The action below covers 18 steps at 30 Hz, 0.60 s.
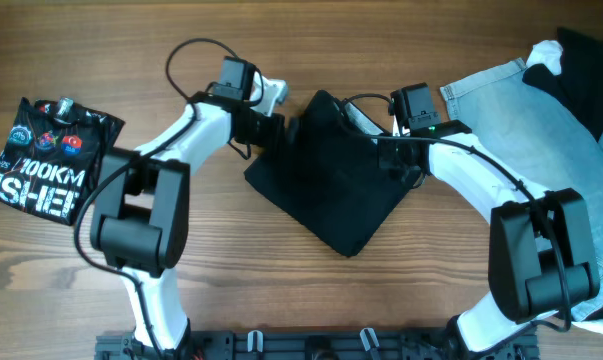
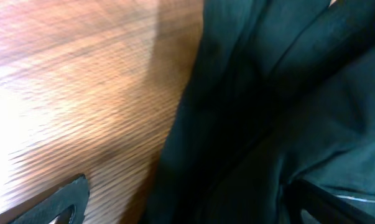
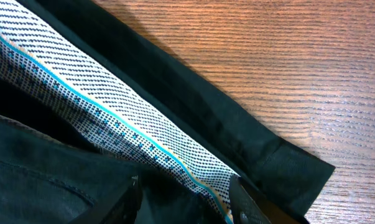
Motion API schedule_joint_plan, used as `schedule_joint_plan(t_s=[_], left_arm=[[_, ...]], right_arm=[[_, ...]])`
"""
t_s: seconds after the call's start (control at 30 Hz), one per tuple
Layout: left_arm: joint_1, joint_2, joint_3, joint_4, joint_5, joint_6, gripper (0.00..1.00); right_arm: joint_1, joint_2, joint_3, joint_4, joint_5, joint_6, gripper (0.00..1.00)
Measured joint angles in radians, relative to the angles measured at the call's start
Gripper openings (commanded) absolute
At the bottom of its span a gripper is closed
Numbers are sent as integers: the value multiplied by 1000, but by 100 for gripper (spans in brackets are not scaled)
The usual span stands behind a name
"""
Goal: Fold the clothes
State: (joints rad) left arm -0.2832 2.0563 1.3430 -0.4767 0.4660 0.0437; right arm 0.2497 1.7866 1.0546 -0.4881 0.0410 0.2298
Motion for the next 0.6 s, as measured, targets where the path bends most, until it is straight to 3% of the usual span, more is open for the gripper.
schedule_joint_plan(t_s=[0.07,0.1,0.13,0.17,0.3,0.43,0.6], left_arm=[[-27,13,3,19,11,16,64],[-40,18,5,26,13,16,34],[-56,26,6,32,17,23,16],[-72,35,7,34,19,26,6],[-98,51,11,40,5,19,4],[-76,50,72,-57,-118,1,4],[97,-40,132,-112,-330,-64,4]], right_arm=[[0,0,0,0,-5,0,51],[0,0,0,0,-9,0,51],[0,0,1,-1,-12,0,51],[0,0,1,-2,-14,0,52],[0,0,1,-13,-15,0,51],[0,-13,1,-24,-19,0,52],[0,-150,1,-32,-22,0,53]])
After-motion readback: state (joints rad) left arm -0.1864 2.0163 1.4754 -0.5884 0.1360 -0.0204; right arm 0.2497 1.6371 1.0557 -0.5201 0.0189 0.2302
